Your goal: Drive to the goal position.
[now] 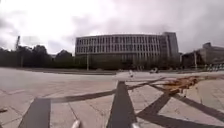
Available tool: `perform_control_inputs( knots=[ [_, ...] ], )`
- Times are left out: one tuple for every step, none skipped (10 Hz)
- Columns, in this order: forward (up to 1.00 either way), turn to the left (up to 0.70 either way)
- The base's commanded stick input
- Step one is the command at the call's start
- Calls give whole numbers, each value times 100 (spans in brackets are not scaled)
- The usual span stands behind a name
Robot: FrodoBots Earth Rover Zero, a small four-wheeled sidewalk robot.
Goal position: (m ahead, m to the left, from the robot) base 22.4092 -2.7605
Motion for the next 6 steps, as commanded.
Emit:
perform_control_inputs(
  knots=[
    [70, 0],
    [70, 0],
    [70, 0],
    [70, 0],
    [70, 0],
    [70, 0]
  ],
)
